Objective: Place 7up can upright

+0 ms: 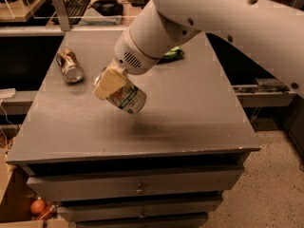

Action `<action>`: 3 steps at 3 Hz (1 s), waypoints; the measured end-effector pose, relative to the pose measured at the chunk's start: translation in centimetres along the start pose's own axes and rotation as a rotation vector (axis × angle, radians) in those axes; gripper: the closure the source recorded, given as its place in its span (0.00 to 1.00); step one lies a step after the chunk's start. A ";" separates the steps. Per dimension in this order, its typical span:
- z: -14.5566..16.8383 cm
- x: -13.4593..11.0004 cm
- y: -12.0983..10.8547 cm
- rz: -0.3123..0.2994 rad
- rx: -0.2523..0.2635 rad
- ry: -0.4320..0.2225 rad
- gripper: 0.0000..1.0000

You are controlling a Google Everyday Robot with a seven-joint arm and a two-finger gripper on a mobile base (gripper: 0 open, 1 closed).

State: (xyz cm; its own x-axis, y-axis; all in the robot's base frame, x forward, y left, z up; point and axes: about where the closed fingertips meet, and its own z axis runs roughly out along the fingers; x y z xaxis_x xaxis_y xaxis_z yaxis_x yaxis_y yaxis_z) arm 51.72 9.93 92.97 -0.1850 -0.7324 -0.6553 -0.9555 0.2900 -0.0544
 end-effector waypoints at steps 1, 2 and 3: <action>-2.9 -1.1 -2.7 0.005 -0.033 -0.289 1.00; -4.3 -0.7 -3.2 -0.020 -0.065 -0.459 1.00; -4.5 0.5 -2.9 -0.066 -0.096 -0.577 1.00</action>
Offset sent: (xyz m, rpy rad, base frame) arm 0.0202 -0.0569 0.0499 0.6250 -0.2205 0.1959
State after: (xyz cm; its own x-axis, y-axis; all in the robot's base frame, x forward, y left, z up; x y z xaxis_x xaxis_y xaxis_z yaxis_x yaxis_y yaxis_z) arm 53.35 5.95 96.13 0.0053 -0.2852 -0.9584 -0.9823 0.1781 -0.0584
